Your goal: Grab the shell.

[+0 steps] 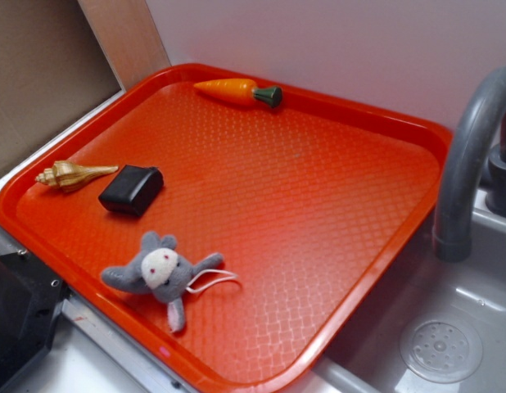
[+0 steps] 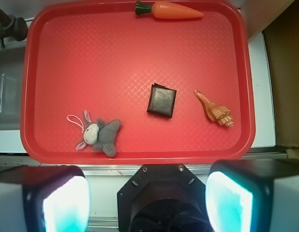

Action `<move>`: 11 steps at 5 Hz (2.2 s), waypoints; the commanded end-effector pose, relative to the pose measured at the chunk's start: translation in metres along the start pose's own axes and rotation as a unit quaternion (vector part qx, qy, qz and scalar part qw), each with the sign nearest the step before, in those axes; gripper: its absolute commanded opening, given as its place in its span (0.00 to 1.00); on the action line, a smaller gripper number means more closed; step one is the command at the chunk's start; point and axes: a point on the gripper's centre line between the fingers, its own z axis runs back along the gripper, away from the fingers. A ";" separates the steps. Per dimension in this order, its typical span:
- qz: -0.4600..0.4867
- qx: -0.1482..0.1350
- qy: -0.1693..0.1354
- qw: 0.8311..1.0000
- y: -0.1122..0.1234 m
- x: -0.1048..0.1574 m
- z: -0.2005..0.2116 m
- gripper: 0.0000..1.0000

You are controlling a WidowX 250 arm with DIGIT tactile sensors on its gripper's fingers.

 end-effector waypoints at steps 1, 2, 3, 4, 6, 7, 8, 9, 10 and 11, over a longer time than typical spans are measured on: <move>0.000 0.000 0.000 1.000 0.000 0.000 0.000 1.00; -0.123 -0.040 -0.027 0.991 0.017 0.017 -0.031 1.00; -0.234 -0.039 -0.037 0.971 0.040 0.035 -0.058 1.00; -0.247 0.001 -0.047 0.968 0.072 0.050 -0.079 1.00; -0.260 0.038 -0.007 0.965 0.109 0.058 -0.125 1.00; -0.264 0.040 0.017 0.963 0.116 0.054 -0.146 1.00; -0.272 0.033 0.049 0.961 0.120 0.047 -0.169 1.00; -0.273 0.029 0.069 0.959 0.122 0.045 -0.184 1.00; -0.275 0.040 0.093 0.956 0.124 0.040 -0.197 1.00; -0.274 0.052 0.113 0.954 0.129 0.035 -0.205 1.00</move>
